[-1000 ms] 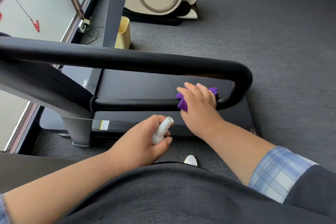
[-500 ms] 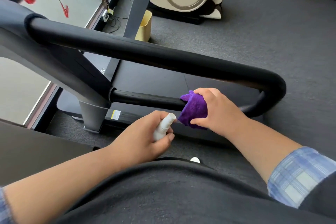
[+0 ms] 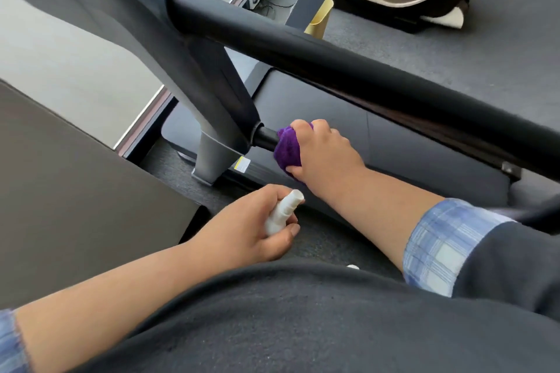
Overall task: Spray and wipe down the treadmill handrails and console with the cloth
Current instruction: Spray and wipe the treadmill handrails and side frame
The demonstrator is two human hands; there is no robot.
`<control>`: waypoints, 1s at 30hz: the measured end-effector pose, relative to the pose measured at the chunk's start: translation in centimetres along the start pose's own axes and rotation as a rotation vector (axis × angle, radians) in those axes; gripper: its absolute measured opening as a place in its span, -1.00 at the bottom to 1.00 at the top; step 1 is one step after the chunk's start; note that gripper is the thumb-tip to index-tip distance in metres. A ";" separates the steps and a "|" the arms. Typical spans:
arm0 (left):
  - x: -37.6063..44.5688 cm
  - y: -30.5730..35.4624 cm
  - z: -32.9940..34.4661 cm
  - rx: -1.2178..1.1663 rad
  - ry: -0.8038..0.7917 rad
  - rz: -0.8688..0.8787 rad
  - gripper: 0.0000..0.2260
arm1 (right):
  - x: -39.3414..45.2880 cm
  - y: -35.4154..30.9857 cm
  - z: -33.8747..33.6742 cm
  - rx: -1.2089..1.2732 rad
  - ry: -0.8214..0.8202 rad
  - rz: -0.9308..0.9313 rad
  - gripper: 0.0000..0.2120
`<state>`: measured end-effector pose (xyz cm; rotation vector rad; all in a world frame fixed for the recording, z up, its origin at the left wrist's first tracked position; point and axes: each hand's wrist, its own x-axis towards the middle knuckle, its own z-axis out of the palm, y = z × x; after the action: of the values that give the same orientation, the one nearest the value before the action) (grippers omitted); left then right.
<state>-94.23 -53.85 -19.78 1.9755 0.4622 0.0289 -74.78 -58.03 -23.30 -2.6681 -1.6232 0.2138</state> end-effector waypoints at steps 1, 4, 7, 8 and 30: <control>-0.7 -0.4 -0.4 0.020 0.031 -0.013 -0.73 | 1.3 -1.4 0.3 0.011 0.002 -0.019 -0.29; -2.5 -1.1 -1.1 0.072 0.108 -0.054 -0.75 | 3.9 -4.8 0.8 0.064 0.002 0.003 -0.34; -3.4 -1.5 -1.5 0.089 0.141 -0.050 -0.76 | 4.1 -4.8 0.8 0.076 -0.024 0.027 -0.33; -3.5 -1.4 -1.6 0.090 0.143 -0.037 -0.76 | 3.6 -4.1 0.6 0.087 -0.043 0.028 -0.31; -6.6 -3.1 -4.5 0.134 0.183 0.017 -0.69 | 1.9 -5.2 -0.2 0.005 -0.004 0.042 -0.40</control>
<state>-102.33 -50.96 -19.30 2.1183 0.5793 0.1955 -78.43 -53.92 -22.89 -2.7013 -1.5664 0.2237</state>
